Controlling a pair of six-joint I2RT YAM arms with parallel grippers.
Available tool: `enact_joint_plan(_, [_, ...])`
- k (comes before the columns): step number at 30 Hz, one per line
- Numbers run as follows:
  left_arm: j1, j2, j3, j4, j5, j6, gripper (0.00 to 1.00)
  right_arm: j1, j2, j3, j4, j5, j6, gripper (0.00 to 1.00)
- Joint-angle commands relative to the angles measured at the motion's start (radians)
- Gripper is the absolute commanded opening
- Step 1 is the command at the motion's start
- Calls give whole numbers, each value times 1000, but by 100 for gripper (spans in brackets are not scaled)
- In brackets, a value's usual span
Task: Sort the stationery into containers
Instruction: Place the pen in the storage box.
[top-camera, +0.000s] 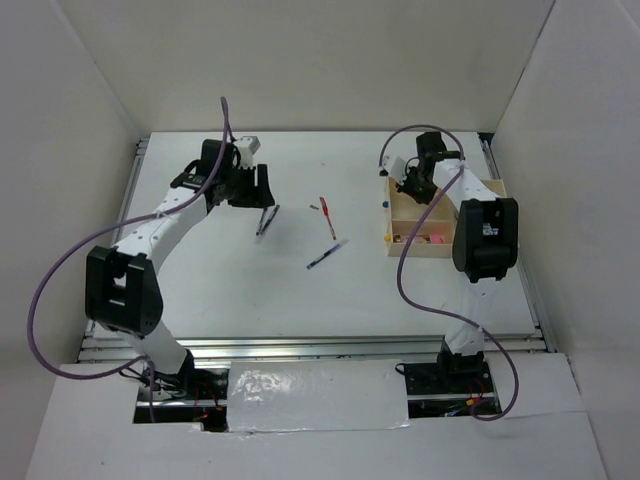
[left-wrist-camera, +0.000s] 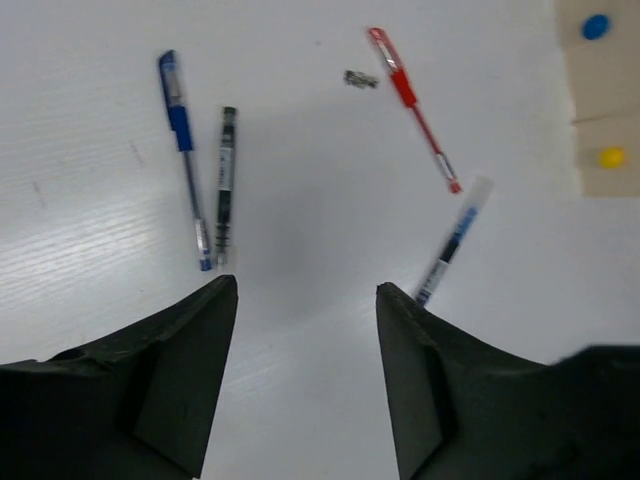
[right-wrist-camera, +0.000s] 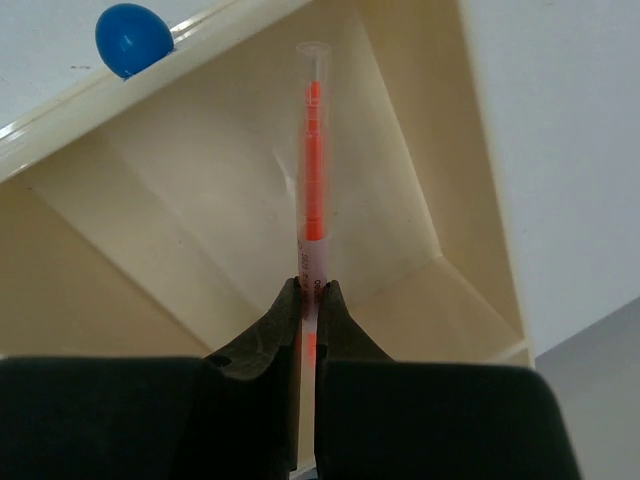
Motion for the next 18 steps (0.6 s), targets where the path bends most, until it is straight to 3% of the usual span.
enact_joint_plan(1, [5,71,85,-46,-177,27,69,12,6,15,32,18,-16,4])
enact_joint_plan(9, [16,260,220,-89,-261,108,57,27,55,29,23,64,-16,11])
enact_joint_plan(12, [16,332,281,-92,-264,125,52,24,66,29,20,84,-12,18])
enact_joint_plan(18, [1,475,425,-104,-274,140,46,25,62,38,28,122,36,43])
